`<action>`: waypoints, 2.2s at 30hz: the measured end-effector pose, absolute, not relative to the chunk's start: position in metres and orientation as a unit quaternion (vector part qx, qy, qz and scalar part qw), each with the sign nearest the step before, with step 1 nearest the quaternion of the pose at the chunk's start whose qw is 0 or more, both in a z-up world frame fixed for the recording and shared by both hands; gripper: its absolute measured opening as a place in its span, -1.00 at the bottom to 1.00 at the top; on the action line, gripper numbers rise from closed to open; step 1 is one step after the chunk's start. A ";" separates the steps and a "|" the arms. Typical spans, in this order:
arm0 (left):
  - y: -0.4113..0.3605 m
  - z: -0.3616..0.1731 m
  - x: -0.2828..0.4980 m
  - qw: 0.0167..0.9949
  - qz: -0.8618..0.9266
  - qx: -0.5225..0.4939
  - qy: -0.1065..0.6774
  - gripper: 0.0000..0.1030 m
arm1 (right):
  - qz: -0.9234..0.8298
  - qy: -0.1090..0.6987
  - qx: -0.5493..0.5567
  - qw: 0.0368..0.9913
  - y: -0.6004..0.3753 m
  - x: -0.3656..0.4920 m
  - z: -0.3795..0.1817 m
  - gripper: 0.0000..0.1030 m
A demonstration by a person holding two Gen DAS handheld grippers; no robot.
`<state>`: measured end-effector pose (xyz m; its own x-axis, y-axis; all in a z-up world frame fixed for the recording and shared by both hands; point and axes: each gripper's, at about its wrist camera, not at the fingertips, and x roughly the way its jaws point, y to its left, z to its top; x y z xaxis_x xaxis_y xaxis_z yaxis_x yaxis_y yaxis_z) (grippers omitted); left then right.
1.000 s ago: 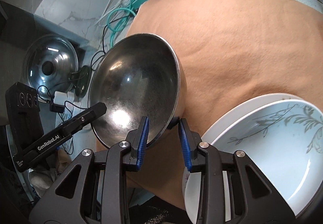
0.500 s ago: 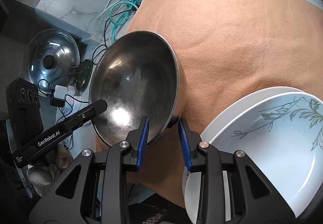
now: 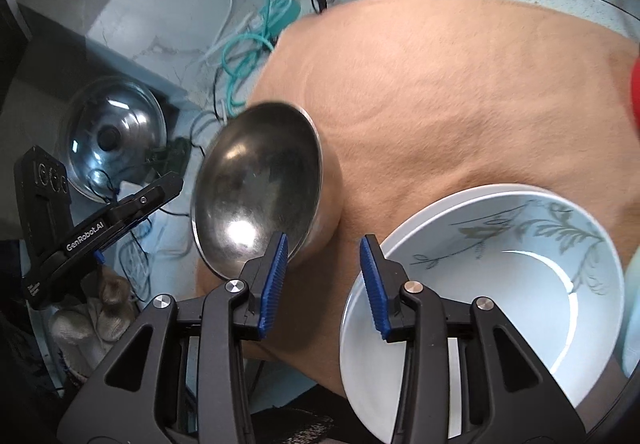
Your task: Organize plates and bowls
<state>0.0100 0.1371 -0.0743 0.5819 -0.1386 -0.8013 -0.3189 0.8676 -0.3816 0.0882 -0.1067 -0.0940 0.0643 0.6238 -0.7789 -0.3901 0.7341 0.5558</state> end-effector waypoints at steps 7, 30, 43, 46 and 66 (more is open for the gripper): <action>0.096 -0.052 0.040 0.871 -0.007 -0.226 0.436 -0.59 | 0.320 0.557 0.114 0.758 -0.160 0.094 -0.069 -0.25; -0.084 -0.079 0.159 0.832 -0.166 -0.172 0.500 -0.59 | 0.123 0.513 0.161 0.834 -0.365 0.159 -0.077 -0.25; -0.147 -0.105 0.220 0.808 -0.183 -0.154 0.539 -0.54 | 0.099 0.543 0.224 0.803 -0.410 0.206 -0.127 -0.25; -0.154 -0.112 0.229 0.803 -0.182 -0.153 0.546 -0.54 | 0.101 0.546 0.237 0.797 -0.414 0.211 -0.134 -0.25; -0.176 -0.127 0.239 0.795 -0.200 -0.132 0.558 -0.74 | 0.117 0.561 0.237 0.784 -0.395 0.223 -0.148 -0.74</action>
<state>0.2387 -0.1764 -0.1267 0.2980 -0.4653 -0.8335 0.1715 0.8850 -0.4328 0.2233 -0.3947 -0.1484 0.3426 0.4503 -0.8246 0.0817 0.8601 0.5036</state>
